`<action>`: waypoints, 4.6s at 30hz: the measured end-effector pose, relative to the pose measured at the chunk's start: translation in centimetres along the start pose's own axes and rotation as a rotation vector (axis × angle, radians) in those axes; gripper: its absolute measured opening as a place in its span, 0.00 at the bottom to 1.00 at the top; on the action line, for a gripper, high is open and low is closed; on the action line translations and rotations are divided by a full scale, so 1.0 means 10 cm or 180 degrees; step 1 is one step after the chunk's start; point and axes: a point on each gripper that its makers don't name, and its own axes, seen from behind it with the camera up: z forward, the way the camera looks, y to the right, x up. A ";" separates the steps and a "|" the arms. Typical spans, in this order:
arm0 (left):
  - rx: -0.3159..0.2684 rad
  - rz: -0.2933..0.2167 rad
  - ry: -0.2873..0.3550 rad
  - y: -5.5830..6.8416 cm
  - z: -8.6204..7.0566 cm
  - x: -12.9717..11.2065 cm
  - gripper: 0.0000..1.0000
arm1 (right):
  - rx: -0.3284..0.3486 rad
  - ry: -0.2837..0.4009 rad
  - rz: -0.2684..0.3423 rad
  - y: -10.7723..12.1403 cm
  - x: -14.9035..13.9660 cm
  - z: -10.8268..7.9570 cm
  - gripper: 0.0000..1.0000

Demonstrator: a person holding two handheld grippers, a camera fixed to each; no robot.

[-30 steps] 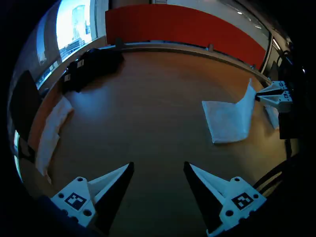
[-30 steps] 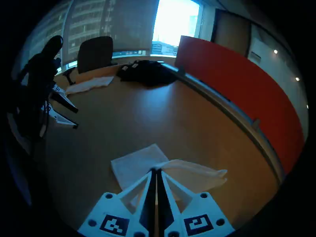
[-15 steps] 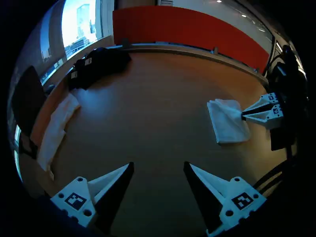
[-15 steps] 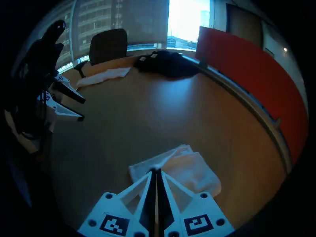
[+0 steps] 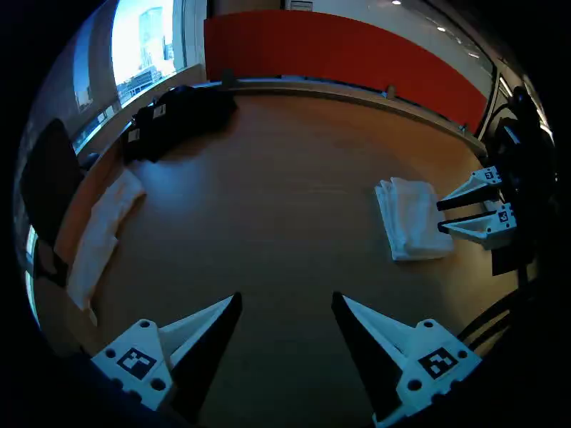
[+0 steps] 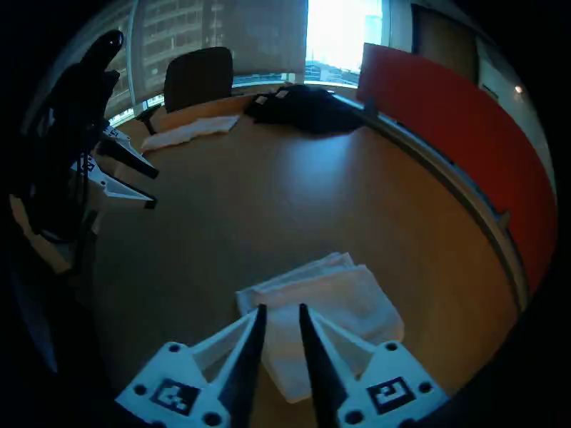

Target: Fold towel

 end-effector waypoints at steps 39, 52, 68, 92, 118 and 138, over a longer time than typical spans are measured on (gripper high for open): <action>0.0002 0.0048 -0.0022 0.04 0.03 0.01 0.93 | -0.0223 -0.0508 0.0426 0.08 -1.13 -0.21 0.60; -0.0001 0.0063 -0.0019 0.04 0.02 0.01 0.93 | -0.0208 -0.0494 0.0533 0.07 -1.18 -0.20 0.25; -0.0013 0.0073 -0.0031 0.06 0.03 -0.02 0.93 | -0.0271 -0.0392 0.0550 0.11 -1.08 -0.24 0.09; -0.0013 0.0064 0.0103 0.02 0.00 0.13 0.93 | -0.0464 0.0124 -0.0117 0.55 0.41 -0.75 0.09; -0.0157 0.0162 0.0223 0.19 0.02 0.35 0.93 | -0.0667 0.0332 0.0046 0.93 0.69 -1.51 0.08; -0.0232 0.0316 0.0187 0.39 0.12 0.44 0.93 | -0.1129 0.0094 0.0450 1.73 -0.19 -2.38 0.07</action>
